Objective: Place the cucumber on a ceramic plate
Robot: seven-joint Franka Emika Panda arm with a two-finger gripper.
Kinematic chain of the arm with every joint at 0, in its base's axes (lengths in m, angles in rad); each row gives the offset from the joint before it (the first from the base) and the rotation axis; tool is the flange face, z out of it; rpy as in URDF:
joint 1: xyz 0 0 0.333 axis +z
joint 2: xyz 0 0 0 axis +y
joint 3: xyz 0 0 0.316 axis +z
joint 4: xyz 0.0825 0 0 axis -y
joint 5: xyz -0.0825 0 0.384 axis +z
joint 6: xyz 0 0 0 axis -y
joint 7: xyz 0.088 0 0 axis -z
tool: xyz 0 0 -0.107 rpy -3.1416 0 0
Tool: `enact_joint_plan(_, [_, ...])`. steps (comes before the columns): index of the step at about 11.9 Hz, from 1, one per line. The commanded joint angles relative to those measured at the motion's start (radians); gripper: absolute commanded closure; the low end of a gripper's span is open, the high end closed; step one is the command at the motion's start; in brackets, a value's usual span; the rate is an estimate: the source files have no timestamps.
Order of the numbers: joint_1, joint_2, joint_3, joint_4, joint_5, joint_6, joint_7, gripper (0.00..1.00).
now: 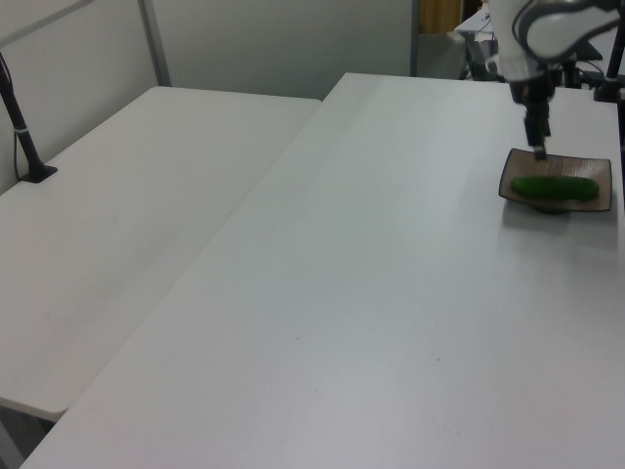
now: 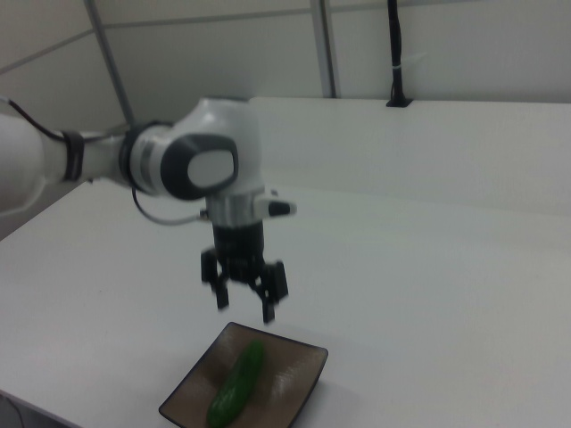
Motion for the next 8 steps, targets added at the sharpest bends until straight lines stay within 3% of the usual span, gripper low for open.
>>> enact_joint_plan(1, [0.021, -0.01, -0.012, 0.225, 0.192, -0.116, 0.086, 0.0])
enact_joint_plan(3, [0.056, -0.002, -0.008, 0.338, 0.271, -0.156, 0.141, 0.0])
enact_joint_plan(5, [0.086, 0.002, 0.035, 0.406, 0.276, -0.147, 0.233, 0.0])
enact_joint_plan(6, [0.093, 0.008, 0.075, 0.417, 0.226, -0.139, 0.24, 0.0])
enact_joint_plan(8, [0.096, 0.062, 0.146, 0.428, 0.06, -0.07, 0.25, 0.0])
